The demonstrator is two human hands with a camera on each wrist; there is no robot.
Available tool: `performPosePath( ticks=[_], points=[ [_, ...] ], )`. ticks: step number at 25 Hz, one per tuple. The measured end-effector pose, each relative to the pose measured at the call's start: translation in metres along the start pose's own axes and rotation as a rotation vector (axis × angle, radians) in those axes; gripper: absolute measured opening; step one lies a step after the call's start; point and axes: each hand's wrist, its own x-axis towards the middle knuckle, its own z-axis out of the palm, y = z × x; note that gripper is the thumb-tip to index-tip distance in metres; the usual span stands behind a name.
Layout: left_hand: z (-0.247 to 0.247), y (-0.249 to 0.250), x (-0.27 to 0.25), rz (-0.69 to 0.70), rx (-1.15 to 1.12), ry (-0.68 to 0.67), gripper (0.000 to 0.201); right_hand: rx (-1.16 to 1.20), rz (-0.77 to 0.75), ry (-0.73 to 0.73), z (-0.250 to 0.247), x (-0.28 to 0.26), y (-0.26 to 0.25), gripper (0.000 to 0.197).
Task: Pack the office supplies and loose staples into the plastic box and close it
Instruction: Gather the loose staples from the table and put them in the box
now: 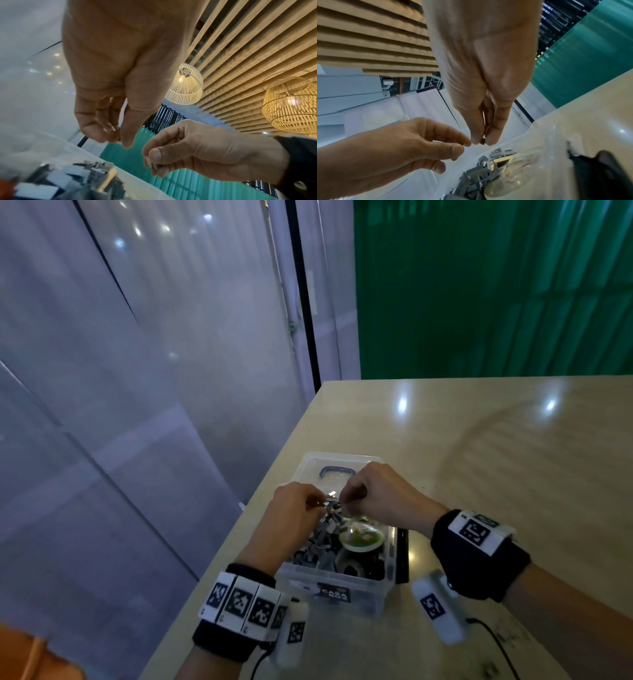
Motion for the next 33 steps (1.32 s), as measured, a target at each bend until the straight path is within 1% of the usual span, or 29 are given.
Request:
performPosePath(
  ticks=[3,6,10,14,17,20,22,26,28,30,33],
  points=[
    [0.002,-0.018,0.014,-0.030,0.020,-0.044,0.024,-0.012,0.012,0.004,0.021,0.031,-0.011,0.010],
    [0.005,-0.030,0.019,-0.037,-0.004,-0.038,0.026,-0.063,0.029,-0.011,0.031,0.043,-0.010,0.011],
    [-0.006,-0.042,0.024,-0.030,-0.045,-0.015,0.024,-0.084,0.054,0.025,0.019,0.043,-0.008,0.015],
    [-0.014,-0.035,0.027,0.021,-0.075,0.008,0.022,-0.058,0.089,0.055,-0.002,0.034,-0.008,0.016],
    [-0.012,-0.014,0.028,0.061,-0.083,0.006,0.022,-0.048,0.082,0.039,-0.020,0.017,-0.007,0.015],
    [-0.004,0.020,0.025,0.130,-0.088,-0.010,0.021,-0.039,0.086,0.032,-0.042,-0.008,-0.002,0.014],
    [0.005,0.044,0.022,0.186,-0.089,-0.040,0.022,-0.034,0.091,0.016,-0.054,-0.027,0.003,0.014],
    [0.039,0.092,0.015,0.267,-0.083,-0.149,0.018,-0.053,0.116,-0.025,-0.077,-0.075,0.019,0.014],
    [0.055,0.112,0.010,0.279,-0.070,-0.204,0.018,-0.058,0.165,-0.046,-0.086,-0.096,0.034,0.014],
    [0.073,0.126,0.001,0.271,-0.065,-0.261,0.017,-0.086,0.243,-0.126,-0.085,-0.115,0.053,0.010],
    [0.115,0.140,-0.023,0.269,-0.034,-0.410,0.019,-0.135,0.383,-0.260,-0.066,-0.148,0.097,0.002]
  ],
)
